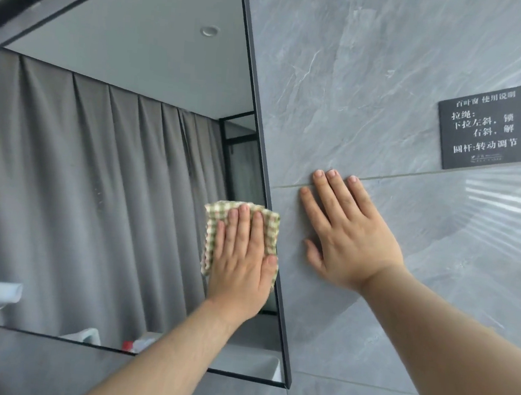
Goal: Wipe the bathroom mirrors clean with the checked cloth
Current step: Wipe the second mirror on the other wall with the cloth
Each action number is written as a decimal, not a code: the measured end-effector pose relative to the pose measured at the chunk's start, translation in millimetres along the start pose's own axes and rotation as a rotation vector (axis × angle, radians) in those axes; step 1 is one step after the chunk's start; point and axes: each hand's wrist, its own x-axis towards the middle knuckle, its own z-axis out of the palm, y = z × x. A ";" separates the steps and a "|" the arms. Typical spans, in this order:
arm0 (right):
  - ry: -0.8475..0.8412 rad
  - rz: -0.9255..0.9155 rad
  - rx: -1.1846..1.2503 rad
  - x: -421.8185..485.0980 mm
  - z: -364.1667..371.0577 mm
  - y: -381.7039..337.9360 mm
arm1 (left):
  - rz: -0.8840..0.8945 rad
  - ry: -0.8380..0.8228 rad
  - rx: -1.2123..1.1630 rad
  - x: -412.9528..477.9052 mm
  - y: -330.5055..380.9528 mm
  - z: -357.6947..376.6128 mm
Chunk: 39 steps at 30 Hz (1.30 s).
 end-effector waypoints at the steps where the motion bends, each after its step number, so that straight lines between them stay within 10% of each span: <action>1: -0.001 0.001 0.005 -0.3 -0.4 0.0 | 0.004 -0.014 0.002 -5.6 -0.6 2.2; 39: 0.087 -0.013 0.059 88.6 -9.8 38.2 | -0.294 0.110 -0.101 369.7 -76.5 -165.4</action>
